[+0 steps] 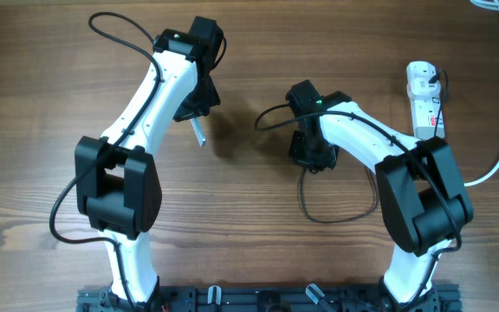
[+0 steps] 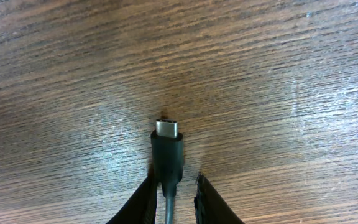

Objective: Plug charger to phone and switch on socket
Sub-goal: 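Grasp the black USB-C cable plug with the right gripper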

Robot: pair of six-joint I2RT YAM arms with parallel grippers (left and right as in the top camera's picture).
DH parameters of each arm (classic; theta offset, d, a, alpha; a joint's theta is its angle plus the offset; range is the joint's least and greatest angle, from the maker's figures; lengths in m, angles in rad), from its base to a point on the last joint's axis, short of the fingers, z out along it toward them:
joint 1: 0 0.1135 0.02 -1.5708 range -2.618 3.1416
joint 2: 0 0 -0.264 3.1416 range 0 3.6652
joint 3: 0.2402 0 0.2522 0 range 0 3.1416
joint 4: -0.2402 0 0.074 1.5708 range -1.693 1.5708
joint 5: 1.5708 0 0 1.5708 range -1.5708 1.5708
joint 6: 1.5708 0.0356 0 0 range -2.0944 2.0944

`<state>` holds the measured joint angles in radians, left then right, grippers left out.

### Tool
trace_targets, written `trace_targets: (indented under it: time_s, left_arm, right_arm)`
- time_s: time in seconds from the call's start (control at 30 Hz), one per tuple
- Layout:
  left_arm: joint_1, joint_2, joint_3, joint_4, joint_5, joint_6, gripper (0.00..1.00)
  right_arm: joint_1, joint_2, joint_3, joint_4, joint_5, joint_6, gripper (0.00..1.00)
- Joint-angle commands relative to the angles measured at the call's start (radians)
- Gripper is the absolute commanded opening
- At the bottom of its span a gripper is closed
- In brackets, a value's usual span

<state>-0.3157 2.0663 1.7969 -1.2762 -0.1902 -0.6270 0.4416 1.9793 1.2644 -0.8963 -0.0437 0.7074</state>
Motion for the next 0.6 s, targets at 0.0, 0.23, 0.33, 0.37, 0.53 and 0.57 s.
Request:
trace_targets:
  time_s: [0.0,0.23,0.33,0.37,0.53,0.57]
  left_arm:
    - [0.005,-0.024,0.002,0.0,-0.024,-0.014,0.04]
    - [0.005,-0.024,0.002,0.0,-0.024,-0.014,0.04]
    - [0.005,-0.024,0.002,0.0,-0.024,-0.014,0.04]
    - [0.005,-0.024,0.002,0.0,-0.024,-0.014,0.04]
    - [0.005,-0.024,0.002,0.0,-0.024,-0.014,0.04]
    - [0.005,-0.024,0.002,-0.001,-0.024,-0.014,0.04]
  right_arm:
    - [0.0,0.029,-0.008,-0.002,-0.003,0.018,0.22]
    - [0.0,0.029,-0.008,-0.013,-0.017,0.032,0.18]
    - [0.0,0.029,-0.008,-0.013,-0.017,0.032,0.15]
    - [0.0,0.029,-0.008,-0.013,-0.017,0.032,0.15]
    - [0.0,0.029,-0.008,-0.012,-0.017,0.033,0.11]
    - [0.0,0.029,-0.008,-0.01,-0.017,0.033,0.11]
